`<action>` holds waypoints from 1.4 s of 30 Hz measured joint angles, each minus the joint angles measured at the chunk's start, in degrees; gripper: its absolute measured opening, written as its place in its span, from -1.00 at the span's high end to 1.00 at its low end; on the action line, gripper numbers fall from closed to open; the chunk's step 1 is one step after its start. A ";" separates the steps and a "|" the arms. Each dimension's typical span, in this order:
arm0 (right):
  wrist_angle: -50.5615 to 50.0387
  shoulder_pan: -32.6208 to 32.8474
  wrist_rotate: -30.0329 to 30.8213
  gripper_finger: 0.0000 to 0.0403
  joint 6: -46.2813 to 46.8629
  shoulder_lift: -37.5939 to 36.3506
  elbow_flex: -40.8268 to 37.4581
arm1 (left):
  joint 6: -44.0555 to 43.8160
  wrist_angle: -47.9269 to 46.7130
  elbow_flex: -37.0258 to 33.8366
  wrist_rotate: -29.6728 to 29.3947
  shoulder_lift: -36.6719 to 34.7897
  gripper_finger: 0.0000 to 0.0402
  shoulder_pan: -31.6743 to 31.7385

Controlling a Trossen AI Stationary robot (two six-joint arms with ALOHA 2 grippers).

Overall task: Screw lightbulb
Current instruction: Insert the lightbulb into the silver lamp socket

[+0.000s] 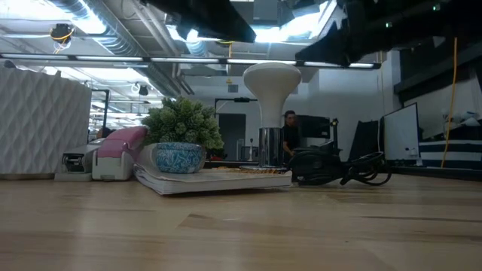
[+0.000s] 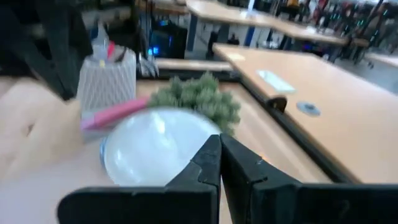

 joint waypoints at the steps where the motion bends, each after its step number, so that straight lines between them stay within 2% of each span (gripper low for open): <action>1: -0.15 0.00 -0.01 0.94 0.38 0.68 0.00 | -0.14 0.04 0.00 1.16 0.05 1.00 0.46; 5: 0.34 0.00 -0.01 0.94 0.87 3.36 0.00 | -2.70 -0.08 0.02 3.70 0.76 1.00 2.48; 14: 1.23 -0.02 0.31 0.94 3.56 5.75 0.13 | -4.55 -1.12 0.02 3.19 2.77 1.00 5.68; 23: 0.96 -0.04 -4.44 0.94 6.07 5.70 0.11 | -6.00 -5.21 0.02 -6.50 2.75 1.00 6.10; 30: 1.27 0.08 -12.13 0.94 7.09 5.88 0.05 | -8.90 -8.21 0.02 -8.58 2.96 1.00 7.36; 37: 4.60 0.07 -10.28 0.94 6.77 5.96 -0.04 | -8.30 -7.85 0.02 -8.79 2.96 1.00 8.42; 42: 7.64 0.07 -8.39 0.94 4.24 5.51 -0.02 | -6.84 -7.69 0.02 -12.23 1.87 1.00 6.98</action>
